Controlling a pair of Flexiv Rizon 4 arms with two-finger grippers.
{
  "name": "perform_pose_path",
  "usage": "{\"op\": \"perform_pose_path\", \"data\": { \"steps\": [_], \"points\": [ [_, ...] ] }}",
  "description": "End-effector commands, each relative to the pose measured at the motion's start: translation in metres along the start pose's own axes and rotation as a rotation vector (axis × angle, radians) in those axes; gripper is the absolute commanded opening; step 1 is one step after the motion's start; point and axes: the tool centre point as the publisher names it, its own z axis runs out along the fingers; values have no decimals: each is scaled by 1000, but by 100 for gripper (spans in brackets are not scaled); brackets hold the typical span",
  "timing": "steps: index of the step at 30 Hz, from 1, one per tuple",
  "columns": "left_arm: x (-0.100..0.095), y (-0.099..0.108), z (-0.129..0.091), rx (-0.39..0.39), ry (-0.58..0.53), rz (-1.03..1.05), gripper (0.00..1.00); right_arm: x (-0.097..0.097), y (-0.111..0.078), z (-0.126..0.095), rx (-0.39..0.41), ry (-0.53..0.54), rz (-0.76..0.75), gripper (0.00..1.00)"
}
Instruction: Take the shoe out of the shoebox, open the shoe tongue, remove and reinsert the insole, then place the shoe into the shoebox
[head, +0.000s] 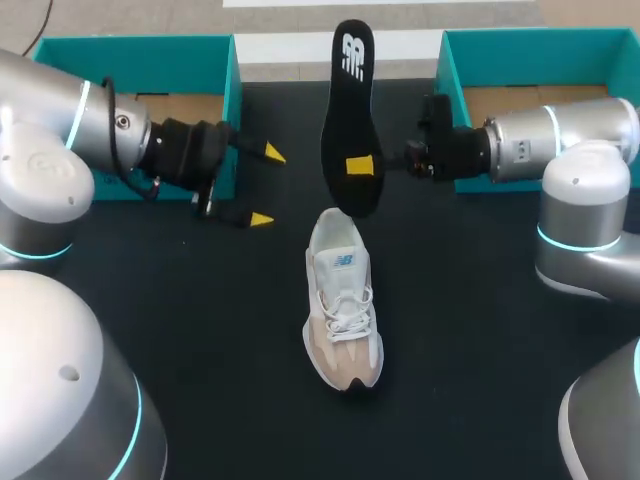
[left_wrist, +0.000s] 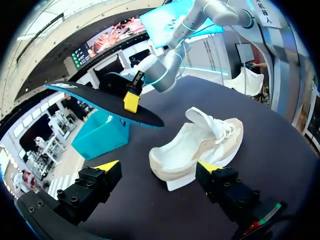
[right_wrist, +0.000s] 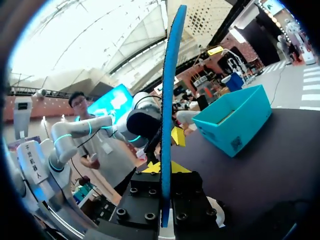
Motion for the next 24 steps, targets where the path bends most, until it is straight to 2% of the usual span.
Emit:
{"op": "perform_pose_path", "data": {
  "steps": [1, 7, 18, 24],
  "points": [
    [6, 10, 16, -2, 40, -12, 100, -7, -3, 2, -25, 43, -37, 0],
    [22, 16, 34, -31, 91, 11, 100, -8, -5, 0, -19, 29, -29, 0],
    [44, 31, 49, -90, 16, -72, 100, -8, -5, 0, -19, 29, -29, 0],
    [49, 31, 54, -93, 4, -88, 100, -9, -14, 6, 8, 10, -64, 0]
  ]
}}
